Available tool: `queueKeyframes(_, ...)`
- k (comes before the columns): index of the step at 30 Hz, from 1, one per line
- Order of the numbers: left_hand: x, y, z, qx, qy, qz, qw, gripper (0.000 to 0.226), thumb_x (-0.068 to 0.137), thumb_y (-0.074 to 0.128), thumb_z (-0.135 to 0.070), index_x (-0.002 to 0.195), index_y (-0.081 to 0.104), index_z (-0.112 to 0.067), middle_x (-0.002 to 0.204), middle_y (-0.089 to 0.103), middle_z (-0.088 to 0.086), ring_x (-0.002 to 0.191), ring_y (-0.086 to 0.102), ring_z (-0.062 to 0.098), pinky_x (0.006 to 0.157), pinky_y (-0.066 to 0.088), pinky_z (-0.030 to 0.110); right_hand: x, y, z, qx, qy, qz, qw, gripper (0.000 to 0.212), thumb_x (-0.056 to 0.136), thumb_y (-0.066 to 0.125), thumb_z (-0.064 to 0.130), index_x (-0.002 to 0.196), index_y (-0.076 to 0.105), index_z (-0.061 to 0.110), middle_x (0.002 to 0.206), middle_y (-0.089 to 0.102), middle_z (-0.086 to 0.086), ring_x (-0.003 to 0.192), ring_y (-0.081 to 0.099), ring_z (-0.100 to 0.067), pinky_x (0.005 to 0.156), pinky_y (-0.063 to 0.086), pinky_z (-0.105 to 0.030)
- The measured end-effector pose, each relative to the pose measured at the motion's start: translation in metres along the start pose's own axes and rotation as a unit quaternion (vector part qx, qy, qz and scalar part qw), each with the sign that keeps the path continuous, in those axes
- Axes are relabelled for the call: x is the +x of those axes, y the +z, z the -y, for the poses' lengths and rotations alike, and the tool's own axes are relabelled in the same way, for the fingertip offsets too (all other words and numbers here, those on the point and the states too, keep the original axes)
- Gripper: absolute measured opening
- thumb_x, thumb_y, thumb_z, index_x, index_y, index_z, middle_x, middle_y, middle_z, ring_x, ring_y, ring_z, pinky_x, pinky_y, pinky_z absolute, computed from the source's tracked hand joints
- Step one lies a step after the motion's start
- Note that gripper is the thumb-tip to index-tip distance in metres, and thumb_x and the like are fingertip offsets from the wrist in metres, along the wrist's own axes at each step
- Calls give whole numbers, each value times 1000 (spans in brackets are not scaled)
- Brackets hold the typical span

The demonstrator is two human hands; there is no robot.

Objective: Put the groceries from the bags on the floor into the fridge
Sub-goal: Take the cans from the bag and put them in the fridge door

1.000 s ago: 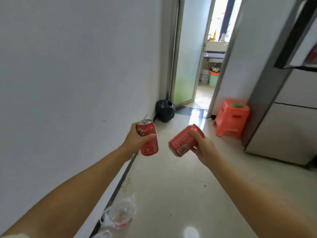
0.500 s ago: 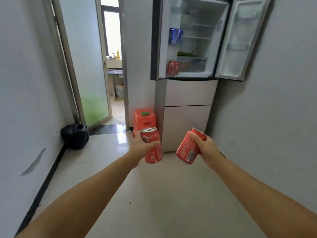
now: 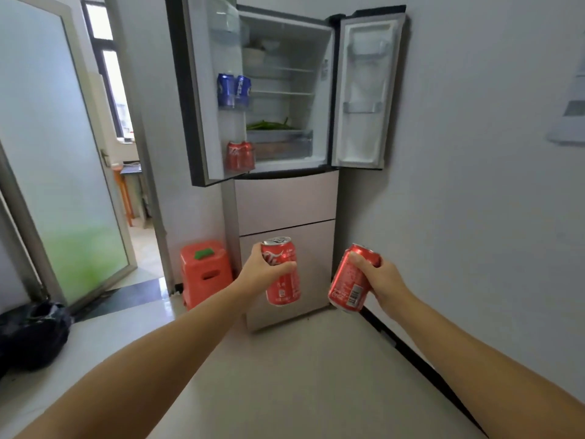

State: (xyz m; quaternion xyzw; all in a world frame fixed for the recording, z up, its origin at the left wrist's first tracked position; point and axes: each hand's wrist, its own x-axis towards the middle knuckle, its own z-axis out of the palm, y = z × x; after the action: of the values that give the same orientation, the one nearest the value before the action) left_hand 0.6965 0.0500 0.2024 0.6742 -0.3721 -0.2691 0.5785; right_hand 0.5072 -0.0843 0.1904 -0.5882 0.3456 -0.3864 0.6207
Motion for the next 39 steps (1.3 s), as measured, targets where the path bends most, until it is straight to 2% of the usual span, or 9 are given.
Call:
queueKeyframes(3,82,11,-17,14,20,36,999,67,79,74,-20,132,34,-17,118,54,2,104,56,19,91,47,39,65,-6,17,-9,-24,-30,999,37,81,71,24,110,53,10,109,64,-15,102,63,-32,94,50,-50)
queueKeyframes(6,162,27,-35,-3,39,60,997,68,80,74,-20,134,32,-17,118,54,2,104,56,18,87,48,37,131,-16,35,-4,-40,-54,998,36,84,68,24,112,48,13,102,62,-7,102,60,-30,96,48,-50)
queueKeyframes(13,309,86,-46,-33,36,73,996,66,79,74,-21,132,33,-18,108,51,-3,95,54,15,81,46,34,272,-47,52,-40,-58,-104,992,49,83,69,27,124,49,9,117,62,-14,106,61,-32,95,49,-51)
queueKeyframes(19,449,138,-69,-39,78,93,992,64,80,73,-19,131,34,-19,110,54,-2,87,55,9,80,46,35,417,-72,76,-46,-107,-100,988,48,85,67,29,125,47,12,118,60,-13,108,60,-32,96,48,-52)
queueKeyframes(24,571,172,-104,-46,114,69,990,74,77,76,-22,136,32,-21,122,54,3,103,55,18,85,47,37,545,-94,117,-74,-126,-84,986,51,84,68,31,126,48,12,117,62,-13,107,61,-31,95,49,-52)
queueKeyframes(28,654,181,-136,-87,121,54,987,74,78,75,-23,137,31,-24,121,51,-1,104,53,18,87,46,40,636,-97,158,-110,-164,-76,977,49,84,67,34,125,48,14,116,62,-11,105,62,-29,93,51,-49)
queueKeyframes(32,742,182,-180,-78,175,50,980,71,78,74,-26,135,33,-24,123,53,-1,110,54,21,95,46,46,719,-92,198,-140,-213,-61,965,44,84,65,37,120,49,18,108,64,-5,94,64,-20,78,54,-35)
queueKeyframes(35,806,182,-225,-85,235,55,967,69,77,76,-24,133,36,-22,124,56,1,109,57,21,95,48,45,775,-88,239,-149,-278,-91,945,50,80,69,41,118,55,13,106,68,-7,91,67,-20,84,55,-39)
queueKeyframes(39,878,187,-292,-96,302,78,945,66,76,77,-24,130,39,-20,120,59,2,105,60,19,95,50,43,832,-76,308,-142,-361,-153,909,51,79,71,40,118,57,10,103,68,-5,87,66,-16,77,53,-31)
